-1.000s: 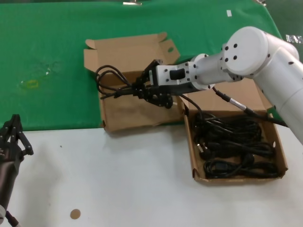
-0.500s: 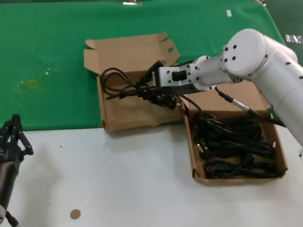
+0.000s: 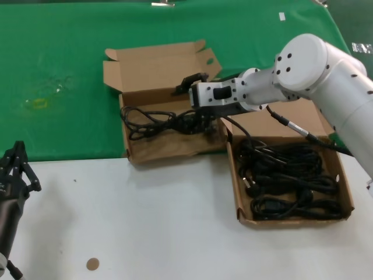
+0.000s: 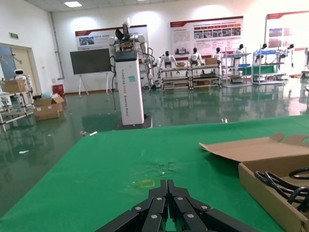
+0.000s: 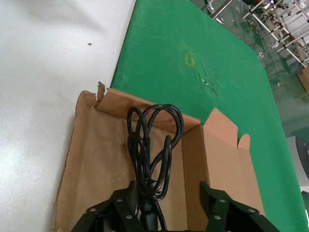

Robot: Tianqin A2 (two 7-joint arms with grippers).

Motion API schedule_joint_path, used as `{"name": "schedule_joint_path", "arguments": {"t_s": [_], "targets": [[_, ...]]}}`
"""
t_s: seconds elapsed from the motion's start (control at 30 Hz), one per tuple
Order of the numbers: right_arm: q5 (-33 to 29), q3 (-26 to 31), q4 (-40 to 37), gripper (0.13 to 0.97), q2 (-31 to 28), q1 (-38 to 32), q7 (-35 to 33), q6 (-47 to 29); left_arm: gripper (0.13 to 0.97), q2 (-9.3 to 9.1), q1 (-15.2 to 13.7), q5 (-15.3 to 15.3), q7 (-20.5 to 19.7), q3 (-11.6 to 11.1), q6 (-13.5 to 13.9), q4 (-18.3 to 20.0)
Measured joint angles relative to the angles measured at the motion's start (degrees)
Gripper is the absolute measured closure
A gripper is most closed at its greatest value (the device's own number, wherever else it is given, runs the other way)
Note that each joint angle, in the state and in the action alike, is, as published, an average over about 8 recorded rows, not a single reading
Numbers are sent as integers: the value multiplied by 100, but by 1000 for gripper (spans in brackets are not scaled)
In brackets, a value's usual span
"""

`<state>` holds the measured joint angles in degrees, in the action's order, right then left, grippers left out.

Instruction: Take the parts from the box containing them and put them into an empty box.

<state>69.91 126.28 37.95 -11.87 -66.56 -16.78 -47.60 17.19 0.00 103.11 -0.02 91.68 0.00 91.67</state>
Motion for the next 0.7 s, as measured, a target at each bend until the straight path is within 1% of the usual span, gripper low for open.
{"name": "schedule_joint_path", "arguments": {"t_s": [0.27,0.3,0.57,0.7], "targets": [[-36,7,331,564,-142,13,210,-118,945,0,0,0,0,0,0,0],[-39,4,388,564,-166,20,241,-133,945,0,0,0,0,0,0,0],[-39,-21,713,355,-304,75,390,-205,945,0,0,0,0,0,0,0],[-38,-22,727,355,-309,78,396,-208,945,0,0,0,0,0,0,0]]}}
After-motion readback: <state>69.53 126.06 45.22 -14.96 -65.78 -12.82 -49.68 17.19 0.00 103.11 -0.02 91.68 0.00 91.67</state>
